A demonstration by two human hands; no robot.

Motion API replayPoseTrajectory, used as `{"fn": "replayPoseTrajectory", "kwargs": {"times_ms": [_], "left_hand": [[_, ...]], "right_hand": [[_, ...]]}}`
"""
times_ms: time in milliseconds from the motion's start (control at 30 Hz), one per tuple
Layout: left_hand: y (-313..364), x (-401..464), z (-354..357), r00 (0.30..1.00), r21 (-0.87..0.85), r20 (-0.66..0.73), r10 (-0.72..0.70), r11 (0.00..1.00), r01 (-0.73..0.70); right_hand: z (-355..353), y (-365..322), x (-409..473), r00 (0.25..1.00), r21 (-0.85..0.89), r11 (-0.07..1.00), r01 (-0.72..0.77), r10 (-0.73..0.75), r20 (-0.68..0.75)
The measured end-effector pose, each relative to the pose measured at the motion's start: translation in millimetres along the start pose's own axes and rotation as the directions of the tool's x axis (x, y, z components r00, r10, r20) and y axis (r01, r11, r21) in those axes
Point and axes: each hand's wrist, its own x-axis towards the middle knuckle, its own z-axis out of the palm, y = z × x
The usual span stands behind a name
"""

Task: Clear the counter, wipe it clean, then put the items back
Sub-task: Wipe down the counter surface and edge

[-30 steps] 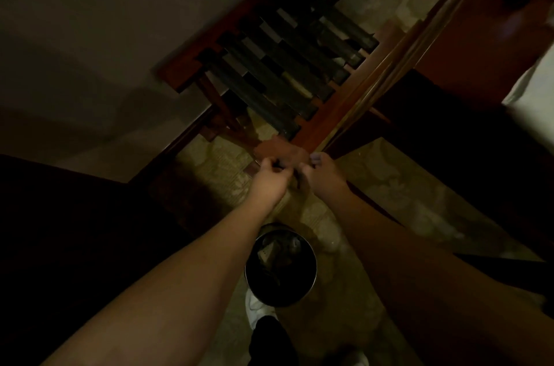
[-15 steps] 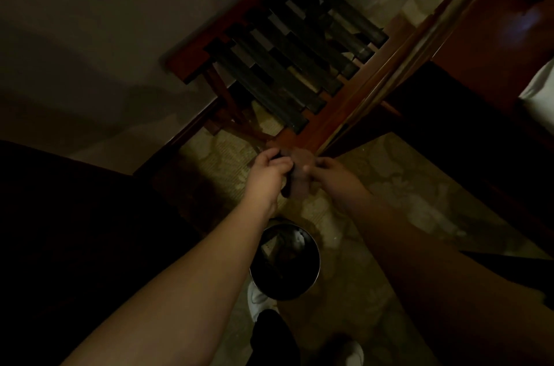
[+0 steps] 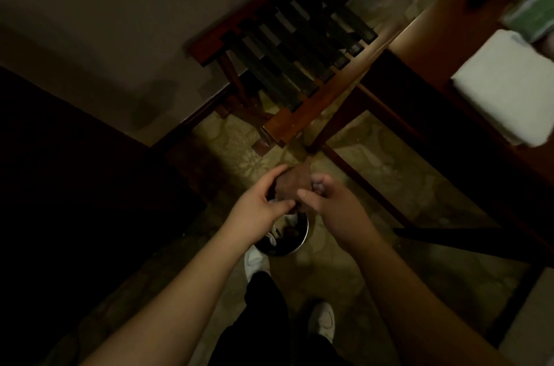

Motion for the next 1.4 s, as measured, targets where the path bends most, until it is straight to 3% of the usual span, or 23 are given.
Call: {"fn": "replayPoseTrajectory", "kwargs": {"times_ms": [167, 267, 367, 467, 567, 667, 833, 933, 1067, 1200, 1300, 1333, 1400], "left_hand": [[23, -64, 20, 0.985, 0.160, -0.139, 0.099, 0.984, -0.076], [39, -112, 35, 0.936, 0.332, -0.254, 0.243, 0.931, -0.151], [54, -160, 50, 0.898, 0.347, -0.324, 0.298, 0.920, -0.181], [69, -206, 64, 0.897, 0.229, -0.341, 0.280, 0.951, -0.209], [80, -246, 74, 0.919, -0.065, -0.348, 0.183, 0.974, -0.219], [88, -279, 81, 0.920, -0.268, -0.360, 0.154, 0.928, -0.260], [101, -329, 90, 0.865, -0.402, -0.484, 0.133, 0.845, -0.354], [103, -361, 90, 0.827, -0.414, -0.551, 0.109, 0.825, -0.385], [104, -404, 83, 0.780, -0.426, -0.624, 0.055, 0.813, -0.398], [102, -440, 72, 0.692, -0.389, -0.722, 0.012, 0.821, -0.419], [100, -464, 63, 0.616, -0.378, -0.788, -0.017, 0.803, -0.461], [99, -470, 59, 0.602, -0.379, -0.798, -0.024, 0.797, -0.471], [96, -484, 50, 0.586, -0.373, -0.810, -0.030, 0.798, -0.473]], "right_hand": [[-14, -15, -65, 0.988, -0.093, 0.987, 0.129, -0.121, 0.093], [-24, -30, -112, 0.975, -0.145, 0.970, 0.193, -0.174, 0.137], [-35, -38, -156, 0.944, -0.229, 0.919, 0.322, -0.294, 0.148], [-43, -43, -195, 0.908, -0.288, 0.862, 0.417, -0.387, 0.157], [-52, -53, -226, 0.884, -0.227, 0.866, 0.446, -0.387, 0.262], [-56, -65, -254, 0.840, -0.310, 0.818, 0.485, -0.336, 0.426], [-40, -81, -292, 0.791, -0.281, 0.808, 0.518, -0.328, 0.516], [-25, -90, -315, 0.721, -0.190, 0.776, 0.602, -0.425, 0.548], [-1, -102, -340, 0.625, -0.201, 0.646, 0.736, -0.535, 0.568], [29, -111, -358, 0.488, -0.291, 0.396, 0.871, -0.637, 0.596], [56, -115, -375, 0.296, -0.259, 0.161, 0.952, -0.694, 0.657], [64, -116, -381, 0.260, -0.236, 0.128, 0.963, -0.666, 0.700], [80, -116, -394, 0.263, -0.186, 0.191, 0.964, -0.567, 0.781]]}}
